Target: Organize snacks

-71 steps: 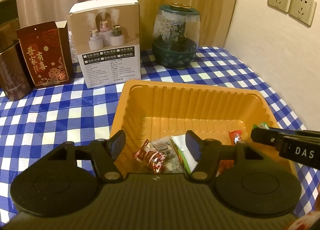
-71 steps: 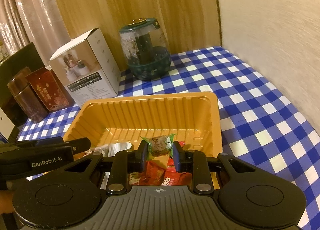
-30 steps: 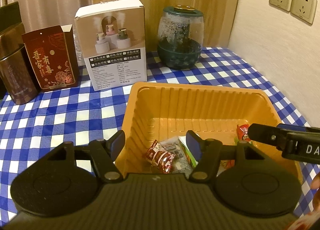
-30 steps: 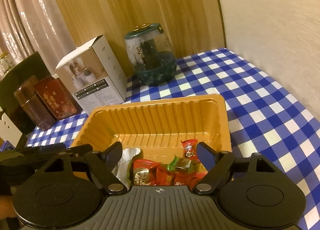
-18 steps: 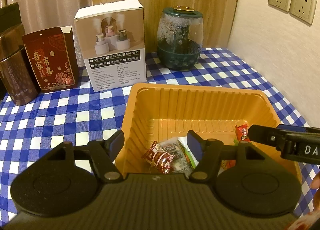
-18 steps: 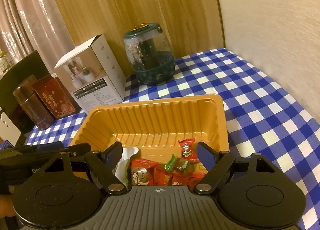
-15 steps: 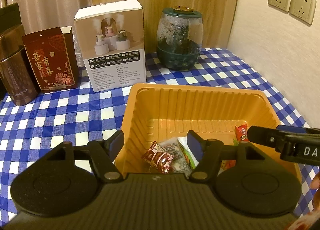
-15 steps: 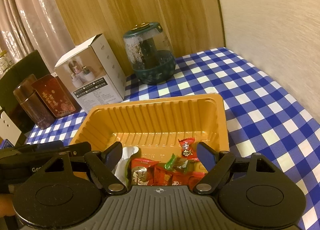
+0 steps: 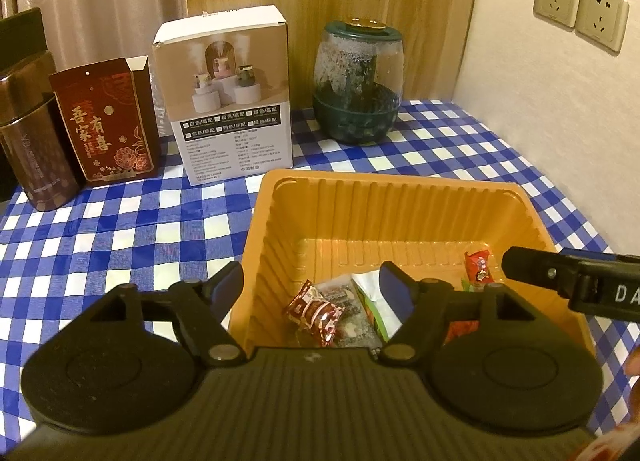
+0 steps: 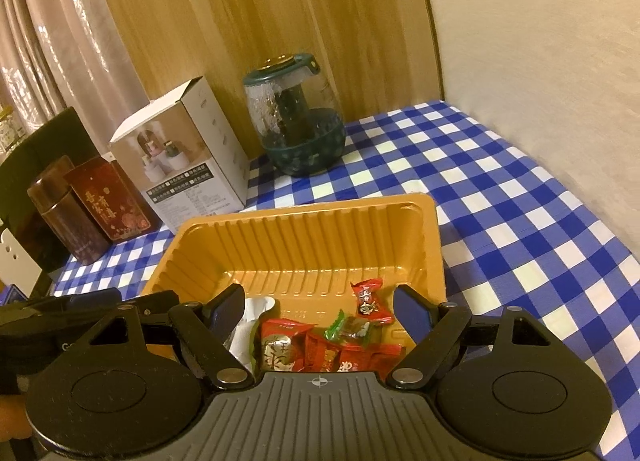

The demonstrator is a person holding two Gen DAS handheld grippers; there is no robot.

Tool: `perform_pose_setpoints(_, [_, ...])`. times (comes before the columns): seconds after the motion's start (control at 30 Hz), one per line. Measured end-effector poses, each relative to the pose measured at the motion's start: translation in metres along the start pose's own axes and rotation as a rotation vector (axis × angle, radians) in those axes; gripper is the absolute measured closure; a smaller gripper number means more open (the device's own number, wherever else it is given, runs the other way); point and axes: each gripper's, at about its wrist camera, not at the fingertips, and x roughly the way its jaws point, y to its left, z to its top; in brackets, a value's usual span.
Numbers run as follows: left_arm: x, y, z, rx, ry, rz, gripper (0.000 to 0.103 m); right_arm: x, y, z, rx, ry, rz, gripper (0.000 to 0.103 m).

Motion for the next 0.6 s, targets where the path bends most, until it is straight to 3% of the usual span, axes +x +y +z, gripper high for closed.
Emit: perform_pose_setpoints(0.6, [-0.041, -0.007, -0.02, 0.008, -0.048, 0.021, 0.014, -0.036, -0.009, -0.014, 0.015, -0.032, -0.033, 0.022])
